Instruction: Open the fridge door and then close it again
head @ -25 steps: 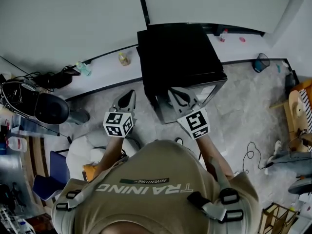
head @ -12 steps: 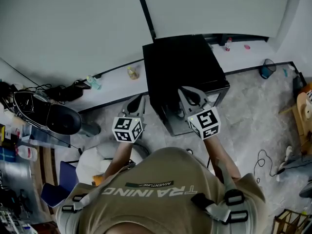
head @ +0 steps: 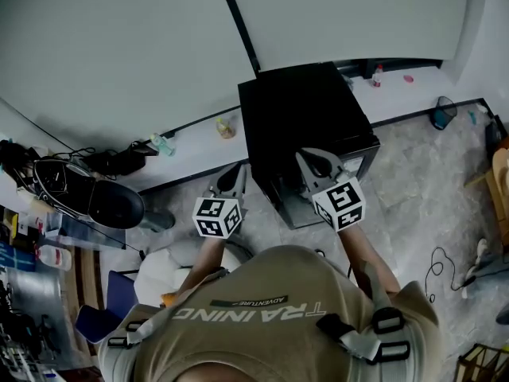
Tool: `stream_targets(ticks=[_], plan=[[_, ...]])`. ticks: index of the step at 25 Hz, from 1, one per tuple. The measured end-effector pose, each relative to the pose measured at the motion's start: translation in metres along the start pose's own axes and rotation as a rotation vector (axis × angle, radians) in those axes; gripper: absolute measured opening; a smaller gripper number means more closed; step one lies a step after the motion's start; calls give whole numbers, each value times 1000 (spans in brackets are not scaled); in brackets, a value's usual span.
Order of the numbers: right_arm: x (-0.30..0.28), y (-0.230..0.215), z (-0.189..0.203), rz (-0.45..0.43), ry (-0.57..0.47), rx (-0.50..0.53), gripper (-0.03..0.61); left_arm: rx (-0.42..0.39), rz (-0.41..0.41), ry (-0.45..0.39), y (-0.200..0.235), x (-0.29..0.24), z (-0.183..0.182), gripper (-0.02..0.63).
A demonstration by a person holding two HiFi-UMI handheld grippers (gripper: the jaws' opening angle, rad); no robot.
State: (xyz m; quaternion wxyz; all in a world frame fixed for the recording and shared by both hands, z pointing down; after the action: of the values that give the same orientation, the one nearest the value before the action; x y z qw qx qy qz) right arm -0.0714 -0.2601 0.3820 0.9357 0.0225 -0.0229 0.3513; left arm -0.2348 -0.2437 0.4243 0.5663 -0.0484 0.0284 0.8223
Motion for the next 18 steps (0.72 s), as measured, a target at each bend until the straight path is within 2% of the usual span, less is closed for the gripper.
stream_targets(ticks=[12, 18], plan=[[-11, 14, 6, -17, 1, 26, -5, 20, -7, 13, 8, 3, 16, 2], [-9, 15, 11, 7, -16, 28, -5, 41, -16, 22, 12, 2, 29, 2]])
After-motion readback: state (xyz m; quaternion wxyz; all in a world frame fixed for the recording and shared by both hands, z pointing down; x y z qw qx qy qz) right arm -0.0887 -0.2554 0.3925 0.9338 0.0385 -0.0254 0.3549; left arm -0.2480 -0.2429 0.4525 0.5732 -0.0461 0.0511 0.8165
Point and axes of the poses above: the fingertips, and each gripper's own axes: x backward along the fingers, y to its left, z out of its underside, the point moved 1 cm from there along x, backward along the fingers, and after that the axes turned 6 degrees about -y, right-handed, at the moved point
